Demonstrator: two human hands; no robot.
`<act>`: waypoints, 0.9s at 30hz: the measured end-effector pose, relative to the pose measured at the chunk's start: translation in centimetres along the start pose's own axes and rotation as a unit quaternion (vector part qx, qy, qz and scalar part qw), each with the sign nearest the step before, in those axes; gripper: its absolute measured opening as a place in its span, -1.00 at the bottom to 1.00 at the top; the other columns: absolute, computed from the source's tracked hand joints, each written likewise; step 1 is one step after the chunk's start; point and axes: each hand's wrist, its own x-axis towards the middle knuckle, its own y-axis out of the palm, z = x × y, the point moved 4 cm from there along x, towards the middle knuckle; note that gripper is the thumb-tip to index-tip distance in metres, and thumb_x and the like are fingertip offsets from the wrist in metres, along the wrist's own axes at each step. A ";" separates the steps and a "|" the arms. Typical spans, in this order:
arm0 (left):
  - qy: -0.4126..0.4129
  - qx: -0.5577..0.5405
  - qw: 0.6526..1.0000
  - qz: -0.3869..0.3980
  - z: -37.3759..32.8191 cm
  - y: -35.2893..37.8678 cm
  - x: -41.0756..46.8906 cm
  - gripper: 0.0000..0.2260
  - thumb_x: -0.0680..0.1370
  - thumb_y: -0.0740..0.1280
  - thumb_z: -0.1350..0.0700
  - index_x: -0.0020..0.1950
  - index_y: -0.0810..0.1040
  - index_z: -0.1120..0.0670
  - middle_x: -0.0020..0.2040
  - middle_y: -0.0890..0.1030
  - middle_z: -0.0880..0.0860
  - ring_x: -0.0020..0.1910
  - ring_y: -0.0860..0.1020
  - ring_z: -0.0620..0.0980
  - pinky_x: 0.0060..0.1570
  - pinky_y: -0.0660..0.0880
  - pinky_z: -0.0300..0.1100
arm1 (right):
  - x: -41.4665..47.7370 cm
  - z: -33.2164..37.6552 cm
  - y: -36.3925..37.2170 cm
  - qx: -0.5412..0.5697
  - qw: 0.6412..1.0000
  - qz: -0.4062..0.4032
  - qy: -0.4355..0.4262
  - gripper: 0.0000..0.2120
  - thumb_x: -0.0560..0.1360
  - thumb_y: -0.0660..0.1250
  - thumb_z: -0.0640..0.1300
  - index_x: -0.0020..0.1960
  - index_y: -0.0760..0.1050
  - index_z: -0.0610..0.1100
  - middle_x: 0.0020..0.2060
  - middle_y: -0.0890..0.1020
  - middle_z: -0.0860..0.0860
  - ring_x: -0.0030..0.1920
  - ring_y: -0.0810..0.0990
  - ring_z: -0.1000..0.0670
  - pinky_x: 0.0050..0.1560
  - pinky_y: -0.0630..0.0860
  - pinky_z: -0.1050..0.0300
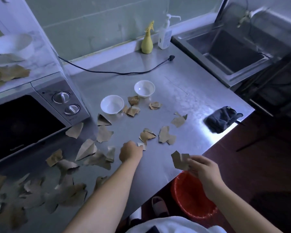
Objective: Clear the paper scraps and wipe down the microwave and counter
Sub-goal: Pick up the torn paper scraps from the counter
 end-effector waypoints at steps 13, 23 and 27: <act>-0.019 -0.293 0.955 0.050 -0.8 0.4 -3.3 -0.93 0.45 0.47 0.13 -0.21 0.61 0.04 -0.28 0.63 0.00 -0.37 0.50 -0.05 -0.41 0.36 -0.28 | -1.9 -2.3 -1.7 0.094 0.993 -0.045 0.048 -0.88 0.47 0.42 -0.39 -0.04 0.65 -0.24 -0.23 0.73 -0.15 -0.29 0.71 -0.04 -0.29 0.60 0.18; 0.176 -0.341 0.888 0.251 -2.4 -4.9 -12.4 -0.89 0.42 0.57 0.19 -0.14 0.71 0.01 -0.30 0.67 -0.12 -0.38 0.55 -0.26 -0.34 0.44 -0.44 | -2.7 0.5 1.3 0.064 0.998 0.018 0.008 -0.88 0.51 0.38 -0.41 -0.04 0.64 -0.25 -0.27 0.70 -0.12 -0.32 0.66 0.00 -0.28 0.56 0.17; 0.218 -0.265 0.919 0.192 -2.0 -5.9 -13.0 -0.90 0.41 0.58 0.08 -0.18 0.68 -0.05 -0.26 0.55 -0.15 -0.23 0.49 -0.17 -0.22 0.43 -0.40 | -3.9 2.1 3.2 0.028 0.996 0.073 -0.033 -0.88 0.51 0.36 -0.44 -0.02 0.61 -0.28 -0.23 0.71 -0.15 -0.22 0.68 -0.09 -0.07 0.63 0.05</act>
